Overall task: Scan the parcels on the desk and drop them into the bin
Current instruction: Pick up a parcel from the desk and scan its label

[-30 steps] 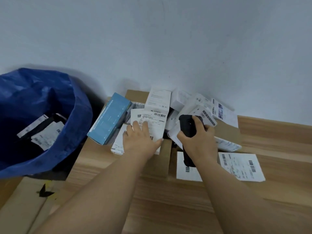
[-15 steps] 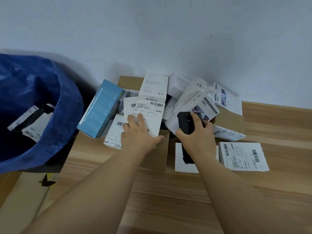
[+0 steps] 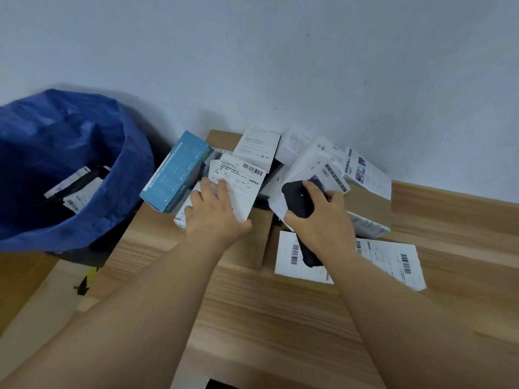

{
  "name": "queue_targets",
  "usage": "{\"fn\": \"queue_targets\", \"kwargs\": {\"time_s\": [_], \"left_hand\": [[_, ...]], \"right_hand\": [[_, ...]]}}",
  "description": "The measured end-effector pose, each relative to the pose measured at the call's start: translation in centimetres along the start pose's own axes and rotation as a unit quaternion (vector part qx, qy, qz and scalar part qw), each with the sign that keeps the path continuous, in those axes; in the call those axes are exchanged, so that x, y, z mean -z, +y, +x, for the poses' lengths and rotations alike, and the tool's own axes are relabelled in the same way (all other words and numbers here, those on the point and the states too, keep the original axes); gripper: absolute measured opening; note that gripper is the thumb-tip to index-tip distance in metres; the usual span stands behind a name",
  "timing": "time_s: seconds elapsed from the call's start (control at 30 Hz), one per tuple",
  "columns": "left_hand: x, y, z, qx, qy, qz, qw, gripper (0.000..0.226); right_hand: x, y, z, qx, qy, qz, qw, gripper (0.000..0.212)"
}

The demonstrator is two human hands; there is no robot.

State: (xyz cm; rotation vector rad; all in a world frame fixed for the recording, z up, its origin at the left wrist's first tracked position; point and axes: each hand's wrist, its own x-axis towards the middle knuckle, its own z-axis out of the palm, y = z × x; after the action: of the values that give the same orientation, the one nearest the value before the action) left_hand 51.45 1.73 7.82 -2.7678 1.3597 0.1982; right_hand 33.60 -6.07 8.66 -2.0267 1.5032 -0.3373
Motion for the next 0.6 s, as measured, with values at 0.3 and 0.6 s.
{"fn": "queue_targets", "kwargs": {"time_s": [0.3, 0.6], "left_hand": [[5.7, -1.4, -6.5, 0.015, 0.102, 0.096, 0.990, 0.104], [8.5, -1.3, -12.5, 0.011, 0.127, 0.186, 0.974, 0.111]], "right_hand": [[7.1, -3.4, -4.7, 0.138, -0.096, -0.037, 0.985, 0.070], [12.7, -3.1, -8.8, 0.219, -0.117, -0.095, 0.964, 0.070]]}}
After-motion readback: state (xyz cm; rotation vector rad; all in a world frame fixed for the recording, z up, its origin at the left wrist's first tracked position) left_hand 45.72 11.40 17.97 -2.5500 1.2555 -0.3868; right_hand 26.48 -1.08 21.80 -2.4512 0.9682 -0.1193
